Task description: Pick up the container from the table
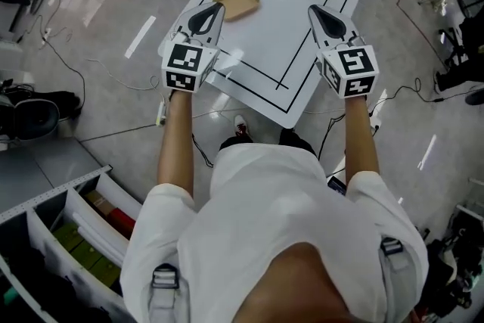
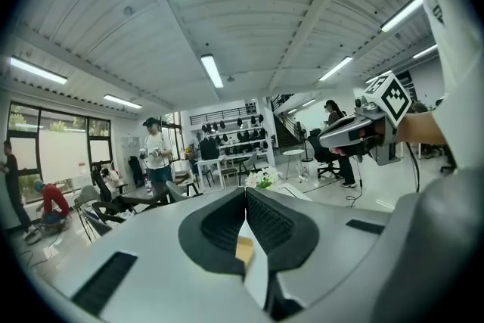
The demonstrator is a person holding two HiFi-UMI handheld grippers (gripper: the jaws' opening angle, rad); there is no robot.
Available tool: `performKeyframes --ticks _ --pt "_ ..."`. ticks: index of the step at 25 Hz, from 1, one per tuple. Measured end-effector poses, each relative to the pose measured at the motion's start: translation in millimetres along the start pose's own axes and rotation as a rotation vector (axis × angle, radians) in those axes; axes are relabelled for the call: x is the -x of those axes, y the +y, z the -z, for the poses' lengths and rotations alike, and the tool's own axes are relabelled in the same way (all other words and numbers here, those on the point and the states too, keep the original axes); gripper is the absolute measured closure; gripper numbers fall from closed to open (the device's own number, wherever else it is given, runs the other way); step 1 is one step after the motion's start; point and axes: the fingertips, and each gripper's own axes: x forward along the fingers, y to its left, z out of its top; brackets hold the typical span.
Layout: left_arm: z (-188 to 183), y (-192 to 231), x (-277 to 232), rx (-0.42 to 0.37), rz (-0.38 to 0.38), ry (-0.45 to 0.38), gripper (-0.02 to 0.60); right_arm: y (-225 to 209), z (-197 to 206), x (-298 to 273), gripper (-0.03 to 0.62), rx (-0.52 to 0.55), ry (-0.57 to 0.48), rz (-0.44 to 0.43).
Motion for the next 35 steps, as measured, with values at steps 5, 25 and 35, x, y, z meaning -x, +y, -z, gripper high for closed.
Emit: performKeyframes --ticks 5,25,35 --pt "39 -1 -45 0.029 0.003 0.097 0.564 -27 26 -29 0.579 -0.012 0.043 -0.044" --pt "234 -17 -199 -0.126 0.22 0.598 0.462 -68 132 -102 0.579 -0.172 0.211 -0.128" --pt "284 -35 -223 -0.318 0.308 0.786 0.472 -82 159 -89 0.579 -0.214 0.263 -0.084"
